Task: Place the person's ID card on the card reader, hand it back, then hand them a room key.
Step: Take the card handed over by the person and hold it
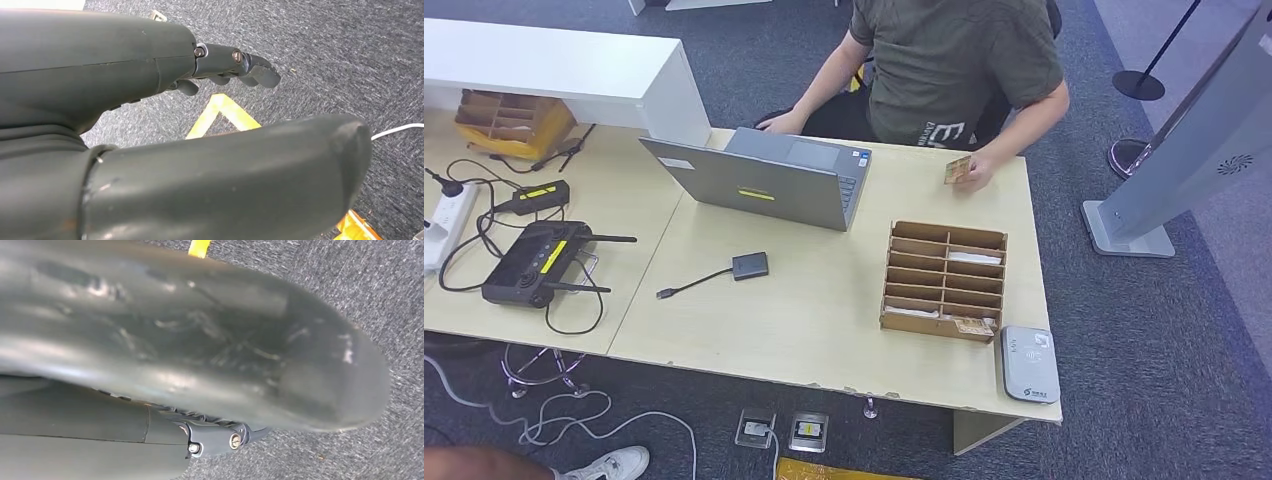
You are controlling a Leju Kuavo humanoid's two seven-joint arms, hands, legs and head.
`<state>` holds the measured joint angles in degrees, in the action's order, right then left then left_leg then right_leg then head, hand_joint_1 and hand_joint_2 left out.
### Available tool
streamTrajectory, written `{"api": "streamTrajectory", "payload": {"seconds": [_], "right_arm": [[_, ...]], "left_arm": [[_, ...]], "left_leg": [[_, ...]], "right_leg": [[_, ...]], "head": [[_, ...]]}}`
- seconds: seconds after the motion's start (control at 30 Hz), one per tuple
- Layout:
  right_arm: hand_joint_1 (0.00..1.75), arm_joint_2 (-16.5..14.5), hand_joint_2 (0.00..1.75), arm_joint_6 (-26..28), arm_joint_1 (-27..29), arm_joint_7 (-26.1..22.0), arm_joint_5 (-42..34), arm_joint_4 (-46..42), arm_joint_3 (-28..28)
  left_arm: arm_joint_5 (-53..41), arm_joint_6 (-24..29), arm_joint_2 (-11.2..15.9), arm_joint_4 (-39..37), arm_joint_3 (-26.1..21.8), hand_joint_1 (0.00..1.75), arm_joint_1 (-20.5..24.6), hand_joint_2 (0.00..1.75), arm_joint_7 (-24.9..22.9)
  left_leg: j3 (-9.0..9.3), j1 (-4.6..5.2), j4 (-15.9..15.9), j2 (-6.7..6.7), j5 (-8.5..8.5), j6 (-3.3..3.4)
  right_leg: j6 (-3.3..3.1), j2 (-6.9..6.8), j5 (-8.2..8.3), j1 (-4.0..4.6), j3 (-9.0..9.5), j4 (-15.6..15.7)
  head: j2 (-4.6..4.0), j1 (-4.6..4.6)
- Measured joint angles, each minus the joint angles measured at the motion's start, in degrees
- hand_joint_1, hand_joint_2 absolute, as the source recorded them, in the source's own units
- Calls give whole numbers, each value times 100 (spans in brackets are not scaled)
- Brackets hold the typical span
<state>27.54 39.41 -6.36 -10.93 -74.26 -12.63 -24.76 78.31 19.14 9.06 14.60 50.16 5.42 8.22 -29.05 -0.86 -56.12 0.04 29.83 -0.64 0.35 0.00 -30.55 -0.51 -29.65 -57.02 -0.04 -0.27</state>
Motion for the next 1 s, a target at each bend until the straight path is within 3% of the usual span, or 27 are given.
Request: {"api": "streamTrajectory", "payload": {"seconds": [0.7, 0.87, 1.0], "right_arm": [[0, 57, 0, -15, 26, 327, 19, -66, 0], [0, 316, 0, 0, -4, 268, 25, -66, 36], [0, 893, 0, 2, -120, 189, 287, -66, 133]], "left_arm": [[-38, 26, -3, -33, 144, 0, 11, 0, 0], [-40, 46, 0, -33, 149, 0, 14, 0, 0], [-77, 28, 31, -33, 225, 0, 25, 0, 0]], "left_leg": [[-1, 1, 0, 1, 0, 0], [-1, 4, 0, 1, 0, 0], [-1, 20, -1, 0, -1, 4]], "right_leg": [[0, 1, 0, -1, 0, 0], [0, 0, 0, -5, -1, 0], [4, 0, 3, -22, -2, 0]], "head": [[0, -1], [0, -2], [0, -2]]}}
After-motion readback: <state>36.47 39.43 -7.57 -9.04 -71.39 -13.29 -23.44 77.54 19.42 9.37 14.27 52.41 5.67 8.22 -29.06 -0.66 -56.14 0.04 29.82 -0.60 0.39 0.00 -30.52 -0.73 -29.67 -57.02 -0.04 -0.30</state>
